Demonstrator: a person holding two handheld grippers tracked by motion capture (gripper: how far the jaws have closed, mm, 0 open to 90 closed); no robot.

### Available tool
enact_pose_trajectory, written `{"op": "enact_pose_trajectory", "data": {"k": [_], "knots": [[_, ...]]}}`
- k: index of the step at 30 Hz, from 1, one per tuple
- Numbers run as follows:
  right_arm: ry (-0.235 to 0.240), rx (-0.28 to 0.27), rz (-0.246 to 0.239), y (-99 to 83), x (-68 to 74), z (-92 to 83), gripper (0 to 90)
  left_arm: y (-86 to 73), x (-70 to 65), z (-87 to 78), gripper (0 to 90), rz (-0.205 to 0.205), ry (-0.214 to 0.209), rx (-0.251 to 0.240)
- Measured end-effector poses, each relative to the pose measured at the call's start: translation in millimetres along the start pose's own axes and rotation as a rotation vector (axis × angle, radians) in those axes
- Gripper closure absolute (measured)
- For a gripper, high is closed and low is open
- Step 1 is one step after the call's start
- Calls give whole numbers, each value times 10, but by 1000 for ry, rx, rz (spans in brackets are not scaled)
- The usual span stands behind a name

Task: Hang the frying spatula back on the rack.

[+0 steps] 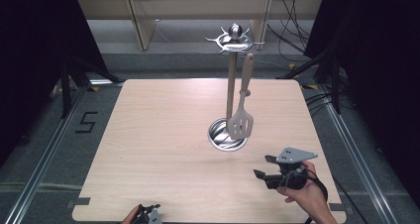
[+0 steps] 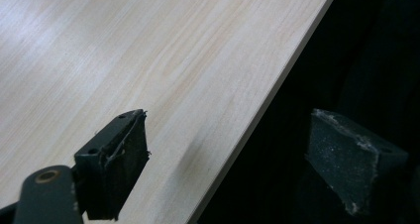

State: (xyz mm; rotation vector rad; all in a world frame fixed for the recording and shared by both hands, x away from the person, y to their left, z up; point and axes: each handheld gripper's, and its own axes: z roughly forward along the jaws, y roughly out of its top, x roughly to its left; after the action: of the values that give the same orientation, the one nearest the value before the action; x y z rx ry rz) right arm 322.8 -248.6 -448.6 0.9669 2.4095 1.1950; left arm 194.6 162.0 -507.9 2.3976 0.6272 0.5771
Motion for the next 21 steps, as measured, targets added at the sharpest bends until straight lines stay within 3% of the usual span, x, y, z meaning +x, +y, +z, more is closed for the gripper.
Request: {"op": "enact_pose_trajectory", "data": {"k": [2,3,4,10,11,12,15,18,19,20,21], "knots": [[-3,-5,-4,-29,4,11,343,1,-2,12,155,4,11,3],[14,15,31,-41,33,6,343,0,-1,14,155,4,10,3],[14,0,0,-53,12,21,342,0,-2,13,155,4,11,4],[12,9,10,-118,21,20,339,0,1,10,155,5,10,4],[19,22,32,-128,45,14,338,0,-2,14,155,5,17,4],[4,10,4,-137,27,21,338,-1,-3,13,155,4,19,2],[19,19,38,-171,60,27,329,0,2,0,155,1,2,0],[12,16,-2,-199,51,23,322,-1,0,-1,155,0,2,0],[16,20,23,-214,77,21,317,0,0,-1,155,1,2,0],[16,14,2,-227,60,26,311,0,1,2,155,5,5,2],[23,27,35,-244,90,20,307,-2,-6,19,155,4,21,0]]}}
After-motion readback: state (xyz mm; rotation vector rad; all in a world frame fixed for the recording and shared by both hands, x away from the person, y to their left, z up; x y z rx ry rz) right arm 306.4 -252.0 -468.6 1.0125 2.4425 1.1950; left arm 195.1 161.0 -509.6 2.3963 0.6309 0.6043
